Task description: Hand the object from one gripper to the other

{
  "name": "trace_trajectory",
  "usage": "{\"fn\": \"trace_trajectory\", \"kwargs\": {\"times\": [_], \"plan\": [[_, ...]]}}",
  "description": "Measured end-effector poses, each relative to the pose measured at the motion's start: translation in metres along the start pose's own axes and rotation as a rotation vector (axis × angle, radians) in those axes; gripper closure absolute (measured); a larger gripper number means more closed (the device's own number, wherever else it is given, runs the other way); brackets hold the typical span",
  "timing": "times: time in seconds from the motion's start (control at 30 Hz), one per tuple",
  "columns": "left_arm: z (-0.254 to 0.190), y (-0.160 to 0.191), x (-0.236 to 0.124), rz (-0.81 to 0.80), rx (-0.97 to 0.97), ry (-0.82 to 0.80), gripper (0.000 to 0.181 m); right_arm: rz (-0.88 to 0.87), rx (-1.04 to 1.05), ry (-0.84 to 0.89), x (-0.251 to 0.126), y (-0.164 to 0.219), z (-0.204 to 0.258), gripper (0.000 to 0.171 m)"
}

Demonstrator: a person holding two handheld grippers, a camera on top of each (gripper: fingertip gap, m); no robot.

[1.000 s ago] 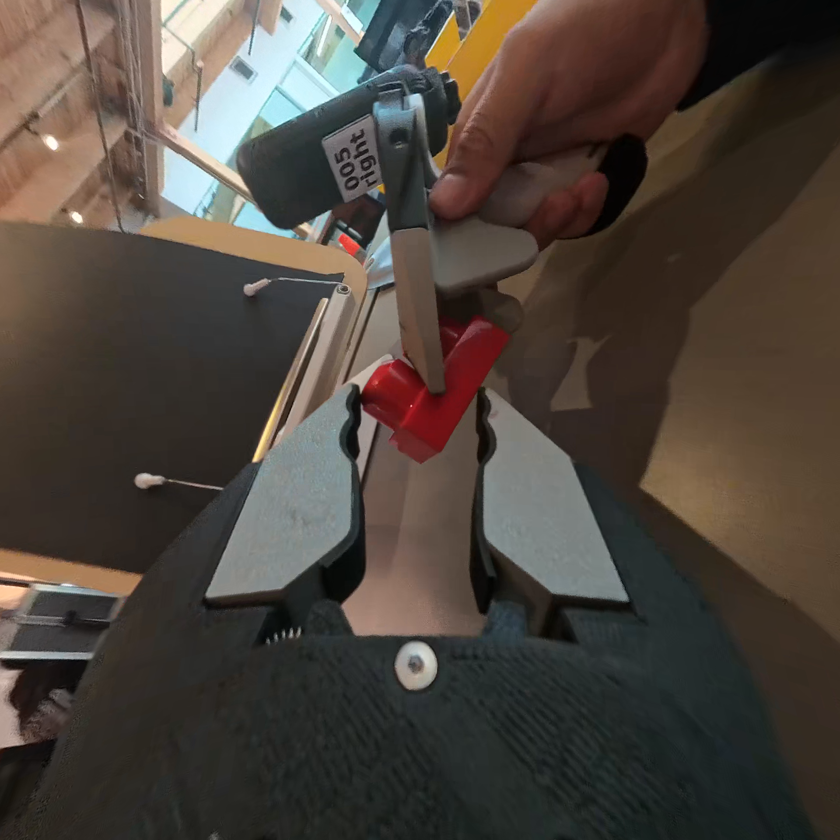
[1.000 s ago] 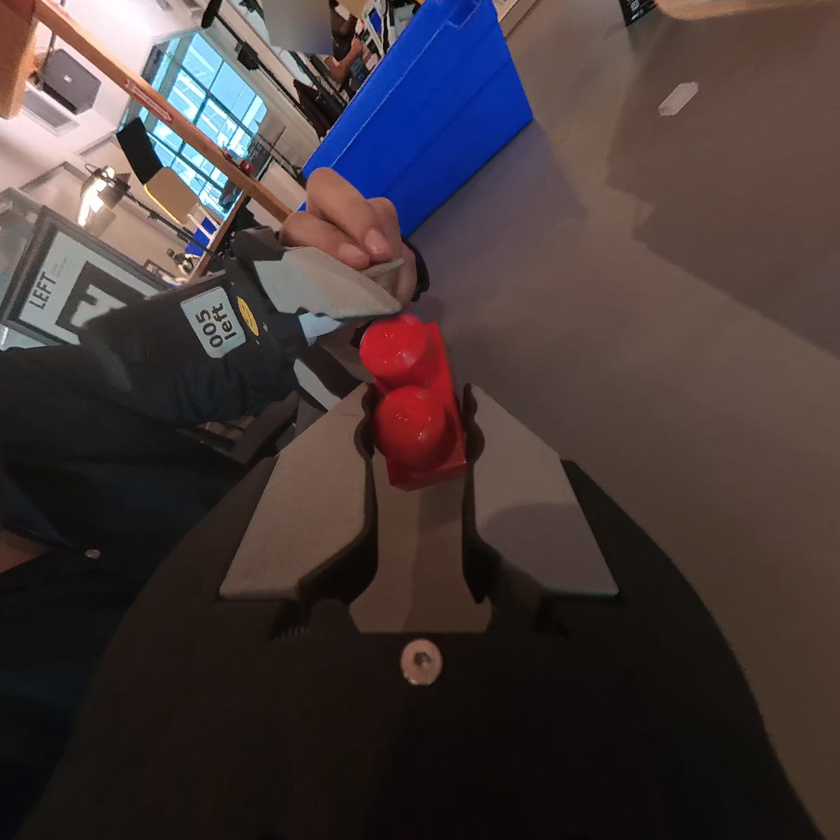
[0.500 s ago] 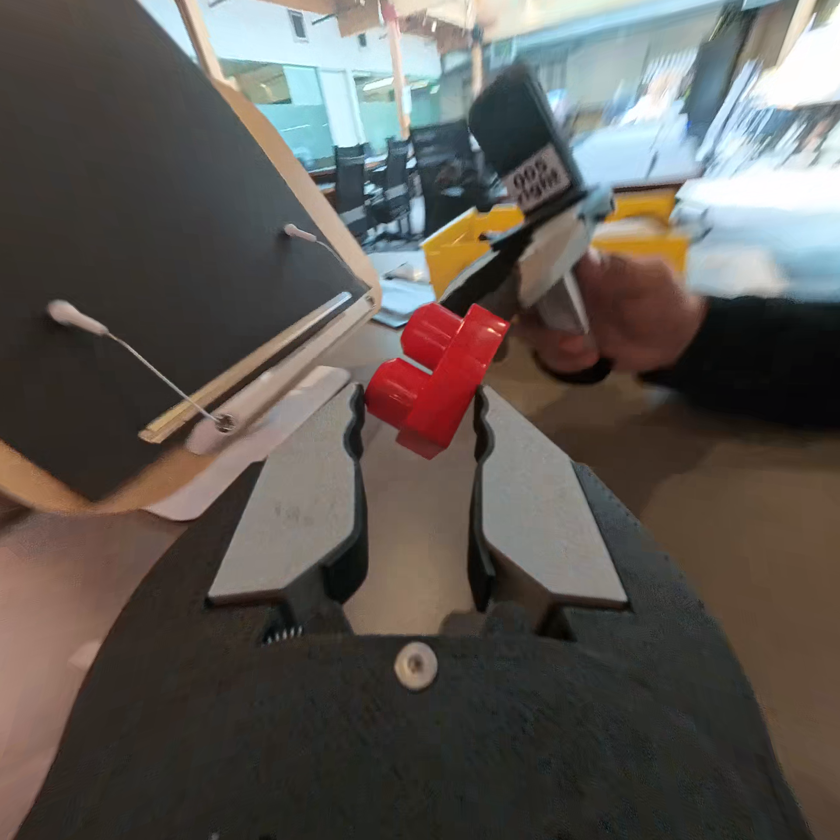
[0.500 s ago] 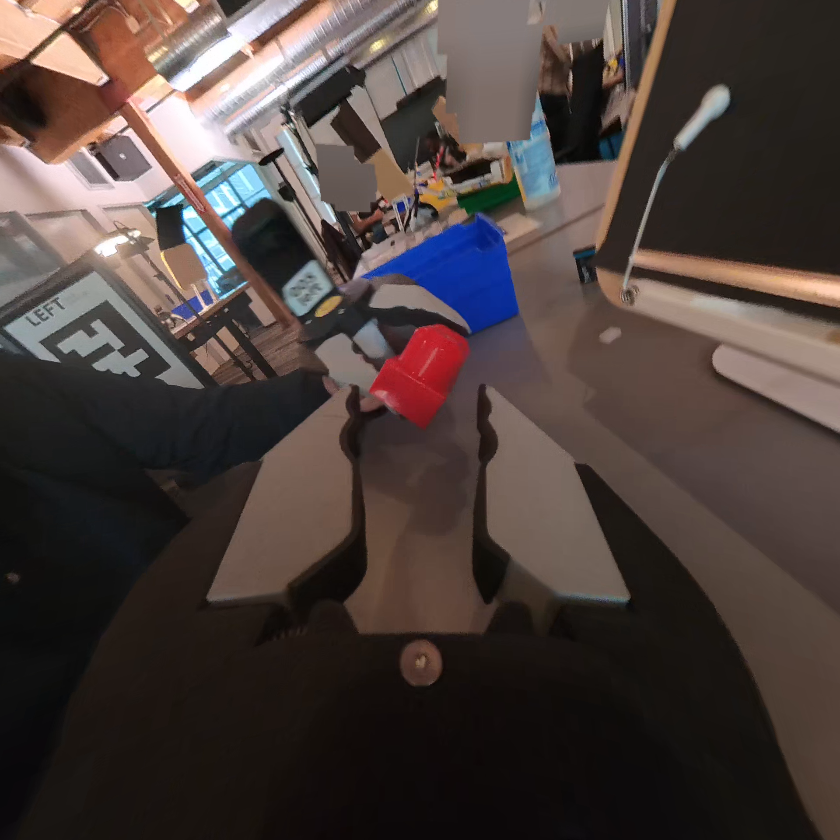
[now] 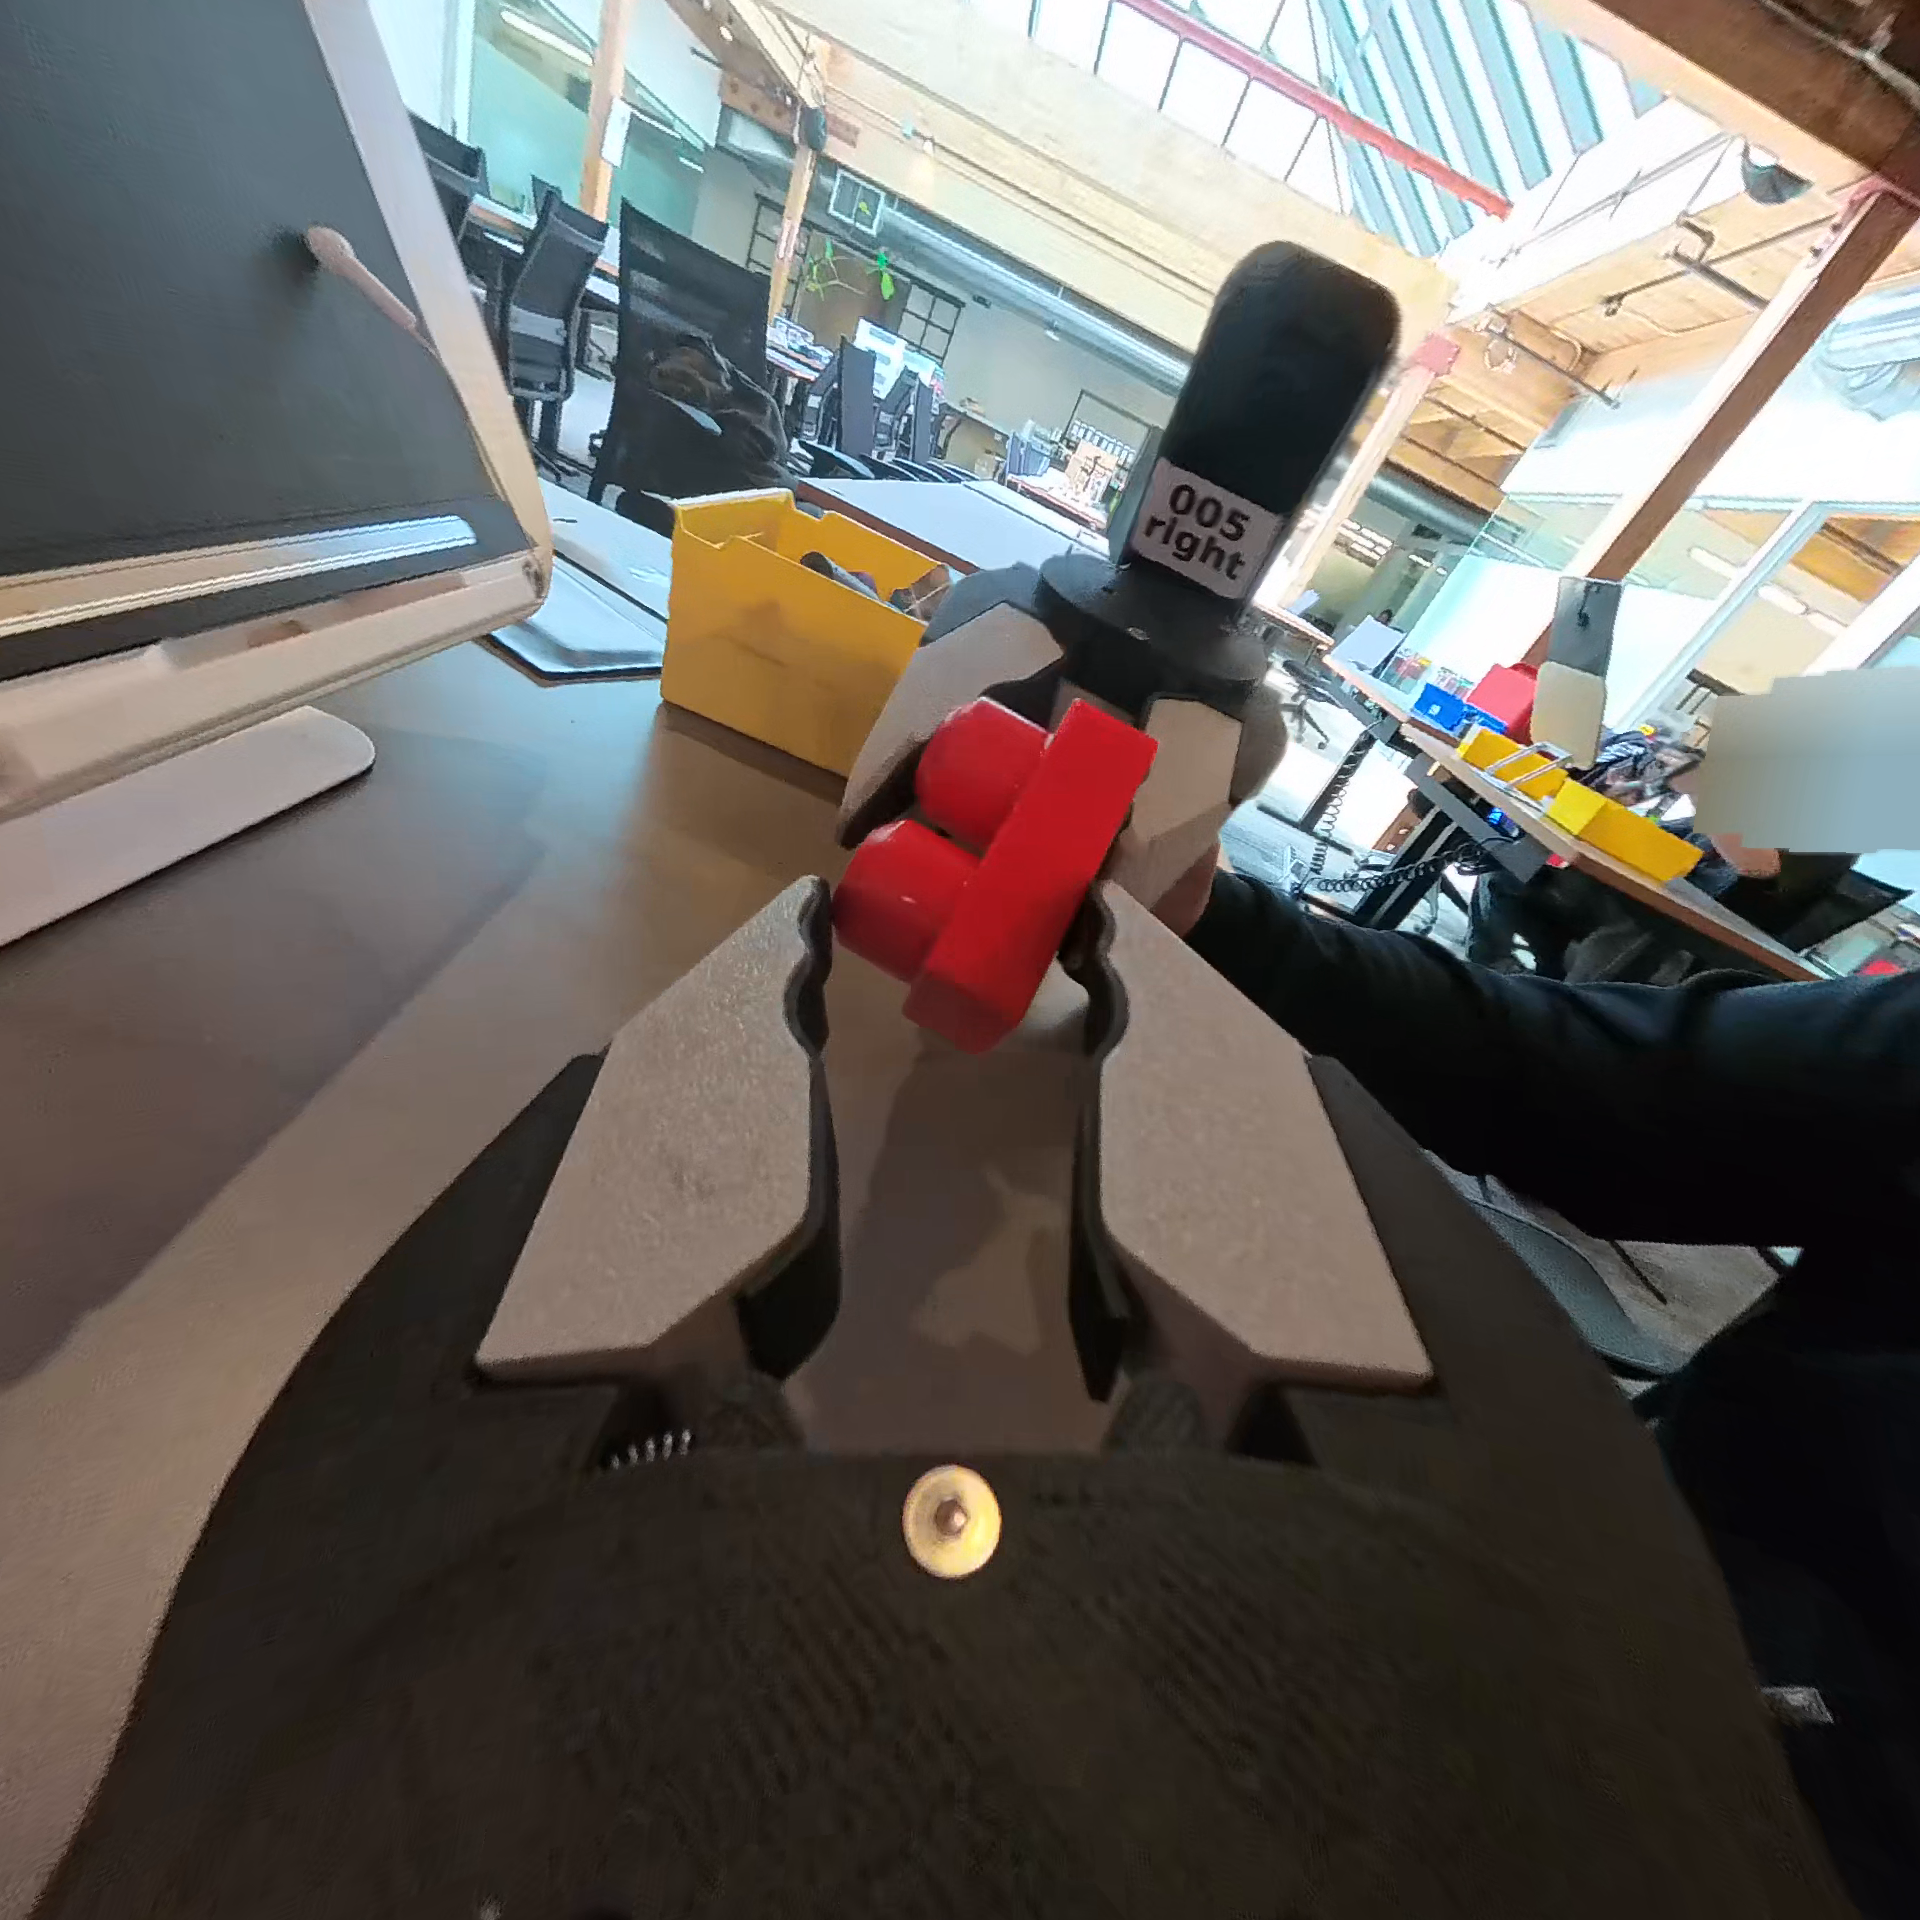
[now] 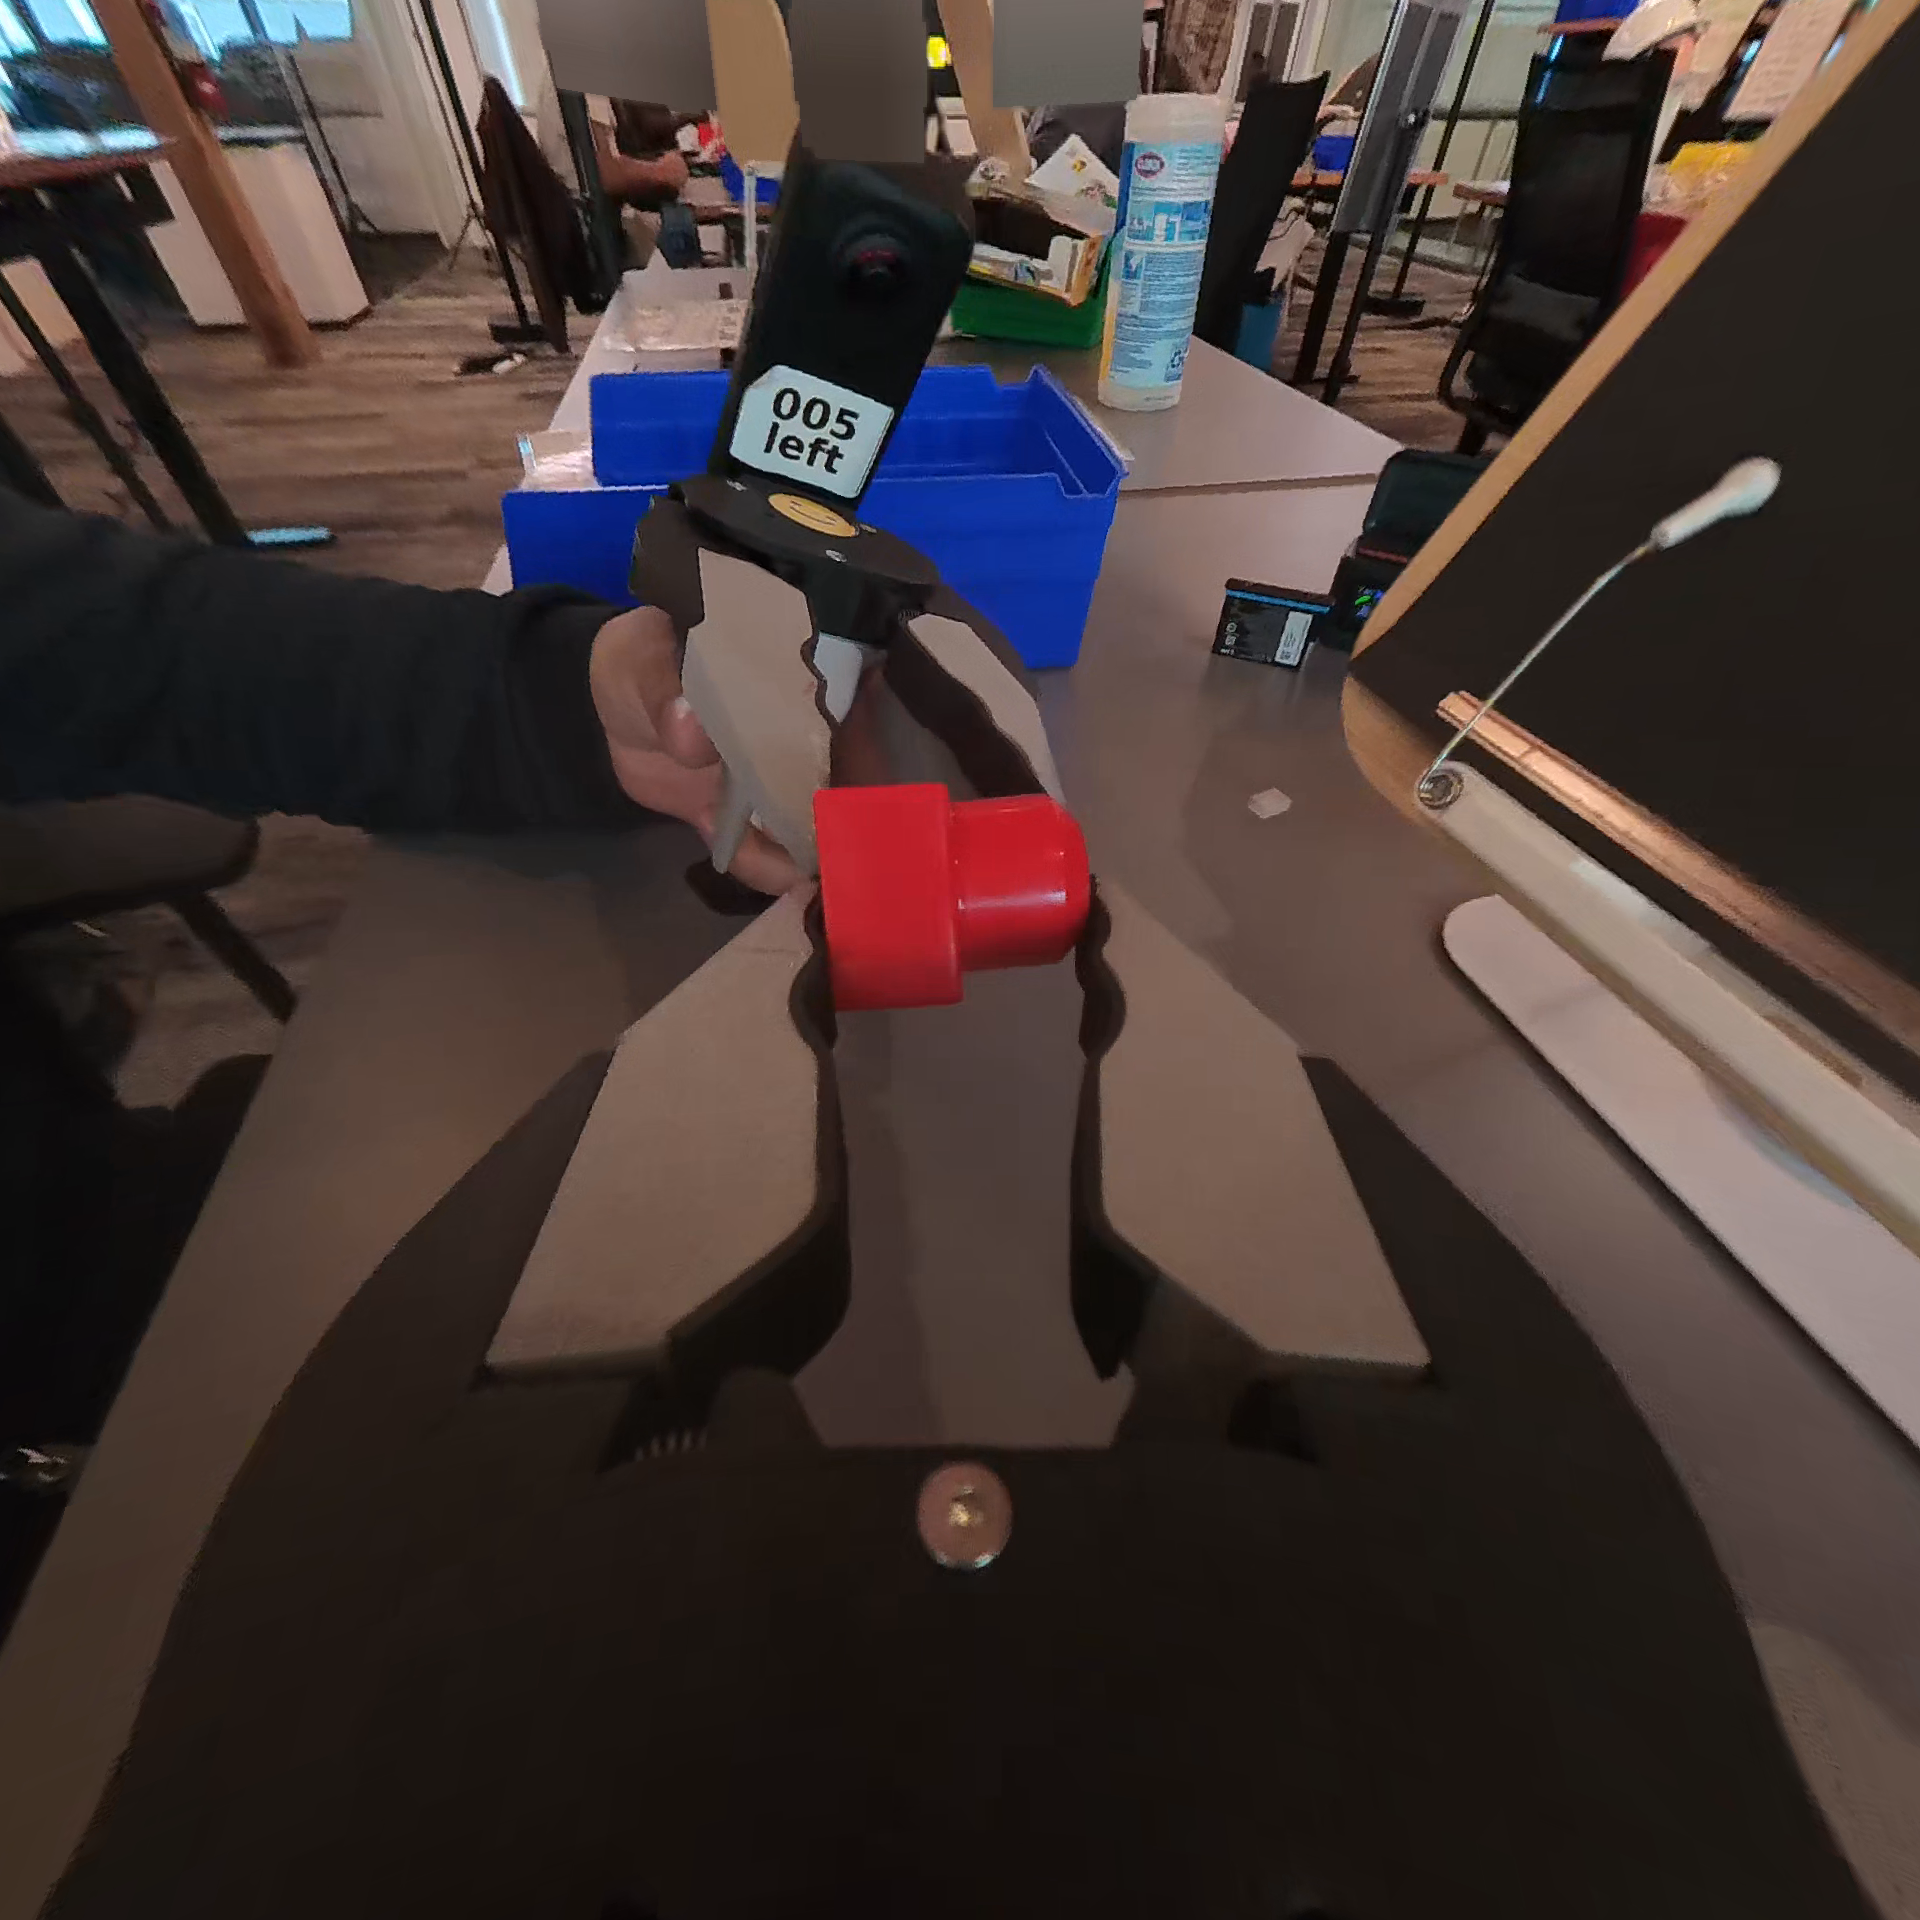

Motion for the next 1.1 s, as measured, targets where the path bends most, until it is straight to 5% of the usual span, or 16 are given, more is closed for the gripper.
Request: {"fn": "trace_trajectory", "kwargs": {"times": [0.13,0.57,0.8,1.1], "plan": [[0.008,0.000,-0.004,-0.003,0.089,-0.085,0.141,-0.008,0.206,-0.042,-0.001,0.008,-0.016,0.129],[0.013,0.029,0.010,0.243,0.751,-0.404,0.113,-0.045,0.642,-0.179,-0.007,0.026,-0.040,0.130],[0.002,0.025,0.012,0.172,0.981,-0.445,0.135,0.006,0.756,-0.324,0.017,0.037,-0.022,0.129],[0.004,0.016,0.007,0.176,0.884,-0.427,0.144,-0.015,0.733,-0.321,0.015,0.033,-0.022,0.128]]}}
Point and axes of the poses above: each gripper's, where its closed fingertips meet, x out along the fingers, y out of its underside, z = x × y across the jaws, the point moved 6 cm from there along -x, back along the fingers, and after that the axes turned 2 degrees about -z, right-handed, at the moved point
